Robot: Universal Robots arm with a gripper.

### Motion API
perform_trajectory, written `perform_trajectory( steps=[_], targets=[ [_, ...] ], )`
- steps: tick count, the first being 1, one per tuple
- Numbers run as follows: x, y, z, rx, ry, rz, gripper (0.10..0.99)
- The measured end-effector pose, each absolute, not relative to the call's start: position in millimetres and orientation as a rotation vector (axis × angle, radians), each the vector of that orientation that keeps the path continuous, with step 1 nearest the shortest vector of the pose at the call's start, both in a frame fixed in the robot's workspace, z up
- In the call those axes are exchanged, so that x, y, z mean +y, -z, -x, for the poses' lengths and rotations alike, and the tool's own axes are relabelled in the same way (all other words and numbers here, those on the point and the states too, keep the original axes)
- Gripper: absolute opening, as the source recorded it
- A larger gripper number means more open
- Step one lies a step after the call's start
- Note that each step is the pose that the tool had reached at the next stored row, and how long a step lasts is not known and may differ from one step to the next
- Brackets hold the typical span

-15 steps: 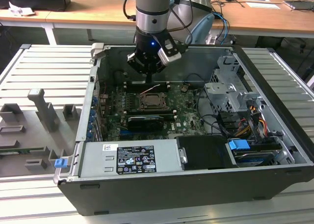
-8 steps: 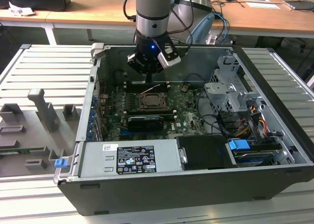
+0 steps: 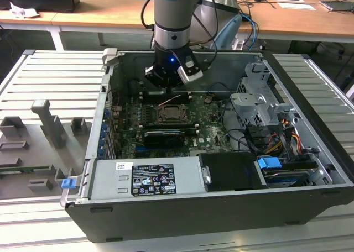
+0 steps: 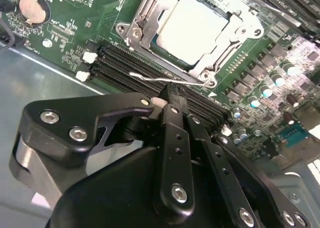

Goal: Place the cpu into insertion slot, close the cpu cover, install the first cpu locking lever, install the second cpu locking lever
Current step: 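Install the first cpu locking lever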

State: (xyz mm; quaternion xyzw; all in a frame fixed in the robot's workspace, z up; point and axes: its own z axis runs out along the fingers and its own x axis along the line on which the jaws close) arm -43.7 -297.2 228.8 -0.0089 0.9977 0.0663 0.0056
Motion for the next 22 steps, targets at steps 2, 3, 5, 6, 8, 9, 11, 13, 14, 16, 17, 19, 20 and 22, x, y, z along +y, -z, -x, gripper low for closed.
perform_trajectory(
  steps=[2,3,5,6,8,9,11,13,14,16,17,19,20,22],
  targets=[
    [-296.5,-226.9,41.3,3.123,-0.207,0.028,0.106],
    [-296.4,-226.6,41.1,3.123,-0.208,0.028,0.106],
    [-295.8,-225.2,40.2,3.123,-0.208,0.028,0.106],
    [-295.3,-224.5,39.8,3.123,-0.208,0.028,0.106],
    [-294.1,-222.2,38.9,3.123,-0.208,0.028,0.106],
    [-293.7,-221.5,38.5,3.123,-0.208,0.028,0.106],
    [-293.5,-219.6,37.7,3.123,-0.208,0.028,0.106],
    [-293.5,-218.5,35.5,3.123,-0.208,0.026,0.106],
    [-293.5,-218.1,34.1,3.123,-0.207,0.025,0.106],
    [-293.4,-216.6,31.2,3.123,-0.208,0.024,0.106],
    [-293.4,-215.3,29.5,3.123,-0.208,0.024,0.106],
    [-293.3,-213.3,27.1,3.123,-0.208,0.023,0.106],
    [-293.3,-212.2,25.7,3.123,-0.208,0.023,0.106],
    [-293.3,-210.7,23.7,3.123,-0.208,0.022,0.106]
  ],
)
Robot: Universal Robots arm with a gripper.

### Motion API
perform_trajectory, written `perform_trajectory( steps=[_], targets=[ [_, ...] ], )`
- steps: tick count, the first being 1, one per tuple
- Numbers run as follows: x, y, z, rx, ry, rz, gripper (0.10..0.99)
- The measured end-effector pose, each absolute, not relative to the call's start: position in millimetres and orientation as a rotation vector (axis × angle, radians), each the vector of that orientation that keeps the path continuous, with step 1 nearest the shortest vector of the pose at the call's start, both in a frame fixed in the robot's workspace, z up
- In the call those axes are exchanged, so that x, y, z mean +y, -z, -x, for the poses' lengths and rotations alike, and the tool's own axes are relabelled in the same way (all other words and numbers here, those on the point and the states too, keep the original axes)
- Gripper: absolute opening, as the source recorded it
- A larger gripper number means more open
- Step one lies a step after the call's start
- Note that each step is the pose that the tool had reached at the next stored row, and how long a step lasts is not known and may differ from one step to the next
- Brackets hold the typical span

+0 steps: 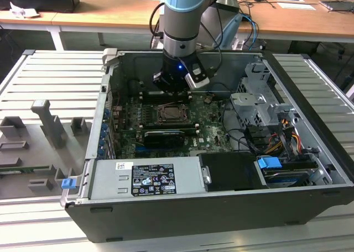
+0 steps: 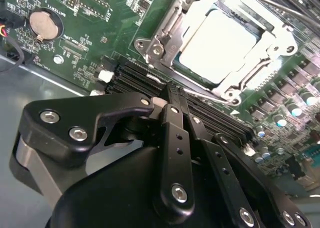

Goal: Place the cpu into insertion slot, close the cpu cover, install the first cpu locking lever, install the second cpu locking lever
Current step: 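Install the first cpu locking lever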

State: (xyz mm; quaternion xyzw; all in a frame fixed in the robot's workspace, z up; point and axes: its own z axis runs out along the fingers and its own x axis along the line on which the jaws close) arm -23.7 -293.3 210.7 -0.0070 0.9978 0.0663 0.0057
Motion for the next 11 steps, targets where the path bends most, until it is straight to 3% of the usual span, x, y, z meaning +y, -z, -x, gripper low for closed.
perform_trajectory(
  steps=[11],
  targets=[
    [-293.3,-205.2,17.9,3.123,-0.207,0.021,0.106]
  ],
)
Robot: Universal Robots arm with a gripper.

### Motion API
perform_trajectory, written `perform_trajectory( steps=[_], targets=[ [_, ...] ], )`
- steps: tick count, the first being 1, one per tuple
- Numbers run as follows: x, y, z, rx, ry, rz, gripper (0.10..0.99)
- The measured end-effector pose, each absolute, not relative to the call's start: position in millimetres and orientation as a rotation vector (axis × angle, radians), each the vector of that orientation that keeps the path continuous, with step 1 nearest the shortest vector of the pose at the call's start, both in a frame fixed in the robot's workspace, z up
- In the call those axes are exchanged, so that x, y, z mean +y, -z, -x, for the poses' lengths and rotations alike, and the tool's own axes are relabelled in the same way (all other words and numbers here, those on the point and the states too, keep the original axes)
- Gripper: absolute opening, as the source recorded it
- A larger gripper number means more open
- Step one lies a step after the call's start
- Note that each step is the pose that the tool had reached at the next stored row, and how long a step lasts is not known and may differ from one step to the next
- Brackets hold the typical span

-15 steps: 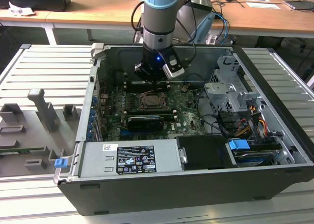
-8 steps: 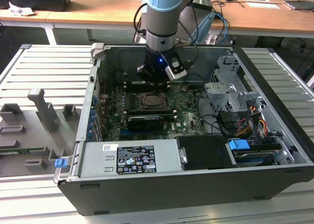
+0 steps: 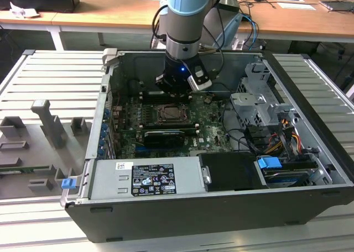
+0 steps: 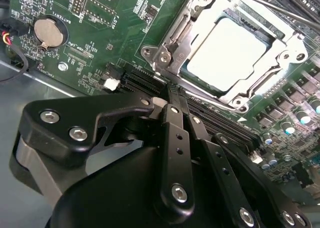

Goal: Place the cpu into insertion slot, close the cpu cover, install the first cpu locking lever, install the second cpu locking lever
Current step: 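Install the first cpu locking lever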

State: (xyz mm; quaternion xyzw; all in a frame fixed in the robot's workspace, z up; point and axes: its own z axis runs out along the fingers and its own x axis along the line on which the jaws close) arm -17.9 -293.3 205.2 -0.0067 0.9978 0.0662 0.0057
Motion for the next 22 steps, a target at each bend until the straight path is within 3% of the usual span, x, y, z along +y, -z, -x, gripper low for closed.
perform_trajectory(
  steps=[22],
  targets=[
    [-295.0,-209.5,16.8,3.124,-0.190,0.017,0.106]
  ],
)
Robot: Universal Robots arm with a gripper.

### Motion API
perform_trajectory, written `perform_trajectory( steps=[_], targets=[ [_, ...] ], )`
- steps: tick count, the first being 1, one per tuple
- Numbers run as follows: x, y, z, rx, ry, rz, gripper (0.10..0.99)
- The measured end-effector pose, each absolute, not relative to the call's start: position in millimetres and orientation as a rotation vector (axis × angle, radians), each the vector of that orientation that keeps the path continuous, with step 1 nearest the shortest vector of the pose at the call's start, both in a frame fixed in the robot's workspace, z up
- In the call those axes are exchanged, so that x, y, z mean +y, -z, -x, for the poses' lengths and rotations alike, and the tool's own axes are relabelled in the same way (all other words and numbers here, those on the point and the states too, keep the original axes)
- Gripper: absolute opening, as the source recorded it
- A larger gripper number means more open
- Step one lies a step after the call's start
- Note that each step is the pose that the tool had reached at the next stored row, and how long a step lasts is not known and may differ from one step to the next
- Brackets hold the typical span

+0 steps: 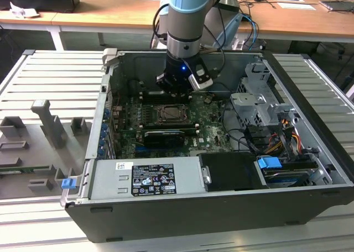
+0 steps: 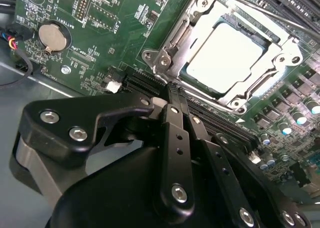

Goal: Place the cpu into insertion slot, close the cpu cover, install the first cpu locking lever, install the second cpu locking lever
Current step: 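Install the first cpu locking lever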

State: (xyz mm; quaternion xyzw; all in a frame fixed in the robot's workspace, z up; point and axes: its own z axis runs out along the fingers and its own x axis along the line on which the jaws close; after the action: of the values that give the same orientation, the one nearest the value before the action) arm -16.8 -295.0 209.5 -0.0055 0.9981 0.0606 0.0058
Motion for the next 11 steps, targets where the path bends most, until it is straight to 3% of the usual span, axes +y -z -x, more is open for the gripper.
perform_trajectory(
  steps=[11],
  targets=[
    [-297.4,-209.5,16.8,3.124,-0.190,0.017,0.106]
  ],
)
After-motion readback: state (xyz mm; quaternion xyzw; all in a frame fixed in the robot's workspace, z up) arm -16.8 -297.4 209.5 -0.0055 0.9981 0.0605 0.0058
